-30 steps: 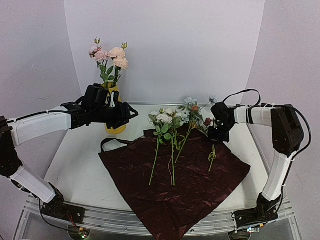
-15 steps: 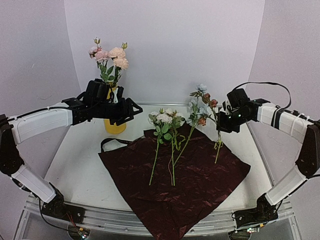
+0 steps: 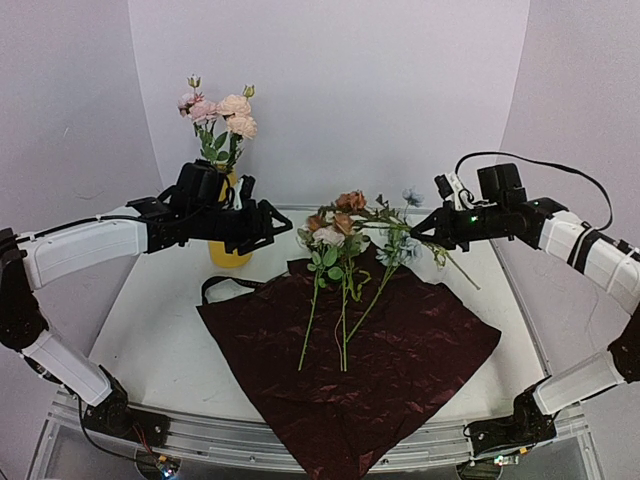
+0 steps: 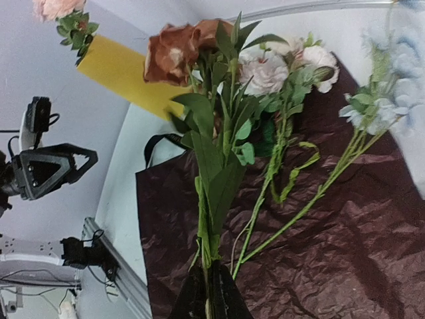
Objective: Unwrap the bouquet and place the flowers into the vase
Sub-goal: Pick up the fake flower from the wrapping paper.
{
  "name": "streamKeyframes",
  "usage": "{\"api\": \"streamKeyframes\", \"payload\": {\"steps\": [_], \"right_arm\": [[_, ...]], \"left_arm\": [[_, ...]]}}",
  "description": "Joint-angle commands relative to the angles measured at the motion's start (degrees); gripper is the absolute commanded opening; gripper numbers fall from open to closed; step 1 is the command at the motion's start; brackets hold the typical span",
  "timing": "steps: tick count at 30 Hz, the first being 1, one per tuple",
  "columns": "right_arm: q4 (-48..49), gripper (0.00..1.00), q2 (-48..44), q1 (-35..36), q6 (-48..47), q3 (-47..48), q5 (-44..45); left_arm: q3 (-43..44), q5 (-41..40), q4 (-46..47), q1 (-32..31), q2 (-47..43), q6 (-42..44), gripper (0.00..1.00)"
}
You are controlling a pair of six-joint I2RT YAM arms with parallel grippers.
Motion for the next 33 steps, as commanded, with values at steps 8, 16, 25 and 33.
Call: {"api": "streamKeyframes", "payload": {"steps": [8,16,25,33], "right_arm": [[6.35,0.05,-0.78,0.39,3.22,-0.73,-9.55],[14.27,0.02,0.41,1.11,8.50,-0.51,-11.03],[14.31,0.02,0.25,5.52,6.37,1.69,-9.91],[14.27,0.02,-1.05,7.28,5.72,1.68,-9.31]], "left_arm": [[9.08,1.31,1.52,-5.59,2.50,-0.68,0.71],[14.44,-8.68,7.80,-14.04,5.15,-11.80,0.99],[15.77,-26.32,11.37,-19.04,8.02,-34.26,0.99],[18.43,-28.98,11.98,-20.24,12.04,-39.98,0.91]]}}
